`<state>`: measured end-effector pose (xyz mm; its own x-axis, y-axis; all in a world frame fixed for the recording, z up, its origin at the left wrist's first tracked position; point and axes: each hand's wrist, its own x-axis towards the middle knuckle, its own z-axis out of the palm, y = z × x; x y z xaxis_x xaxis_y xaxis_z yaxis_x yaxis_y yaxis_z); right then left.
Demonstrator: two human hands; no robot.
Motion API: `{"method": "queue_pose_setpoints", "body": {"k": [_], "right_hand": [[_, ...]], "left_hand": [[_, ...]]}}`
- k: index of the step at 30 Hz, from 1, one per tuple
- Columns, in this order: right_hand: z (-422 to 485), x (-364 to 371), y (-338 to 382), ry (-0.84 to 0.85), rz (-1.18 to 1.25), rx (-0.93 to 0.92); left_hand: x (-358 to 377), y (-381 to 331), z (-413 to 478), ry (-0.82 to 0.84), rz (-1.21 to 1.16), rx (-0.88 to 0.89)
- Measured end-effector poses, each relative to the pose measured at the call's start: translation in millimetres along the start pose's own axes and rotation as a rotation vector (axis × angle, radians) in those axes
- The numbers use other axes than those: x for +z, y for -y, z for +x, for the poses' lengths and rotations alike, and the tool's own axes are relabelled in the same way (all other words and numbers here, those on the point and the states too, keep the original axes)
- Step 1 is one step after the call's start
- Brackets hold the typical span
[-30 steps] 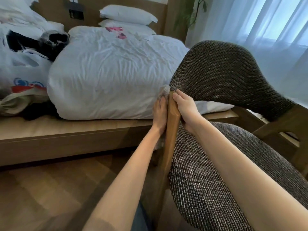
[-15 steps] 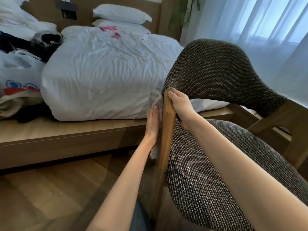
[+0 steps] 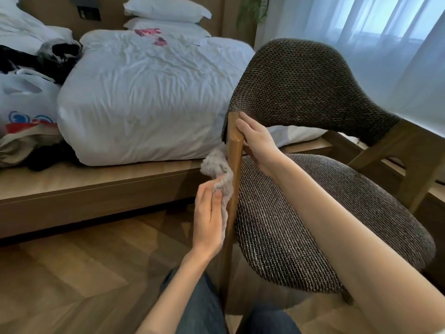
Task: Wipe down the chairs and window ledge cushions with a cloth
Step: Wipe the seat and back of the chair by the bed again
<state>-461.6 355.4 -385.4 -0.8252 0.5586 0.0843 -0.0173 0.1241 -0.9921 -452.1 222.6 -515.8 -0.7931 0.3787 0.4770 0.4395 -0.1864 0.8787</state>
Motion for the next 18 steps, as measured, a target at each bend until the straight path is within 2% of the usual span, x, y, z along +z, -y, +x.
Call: {"method": "queue_pose_setpoints", "body": {"k": [3, 6, 9, 12, 15, 18], "right_hand": [[-21.8, -20.6, -5.5, 0.078, 0.051, -0.016], [-39.7, -49.0, -7.9, 0.129, 0.035, -0.034], [-57.4, -81.4, -8.3, 0.197, 0.022, -0.042], [-71.9, -116.3, -9.9, 0.219, 0.025, -0.056], [-82.1, -155.5, -13.2, 0.108, 0.036, -0.054], [-94.0, -198.5, -19.3, -0.021, 0.003, -0.023]], "left_hand": [[-0.6, -19.1, -7.4, -0.021, 0.131, 0.182], [9.0, -54.9, 8.5, -0.016, 0.051, 0.218], [26.6, -84.3, 22.6, 0.1, 0.03, 0.289], [55.0, -100.5, 29.5, 0.297, -0.086, 0.213], [91.3, -107.2, 38.1, 0.511, -0.197, 0.117], [131.8, -106.8, 50.0, 0.592, -0.246, 0.036]]}}
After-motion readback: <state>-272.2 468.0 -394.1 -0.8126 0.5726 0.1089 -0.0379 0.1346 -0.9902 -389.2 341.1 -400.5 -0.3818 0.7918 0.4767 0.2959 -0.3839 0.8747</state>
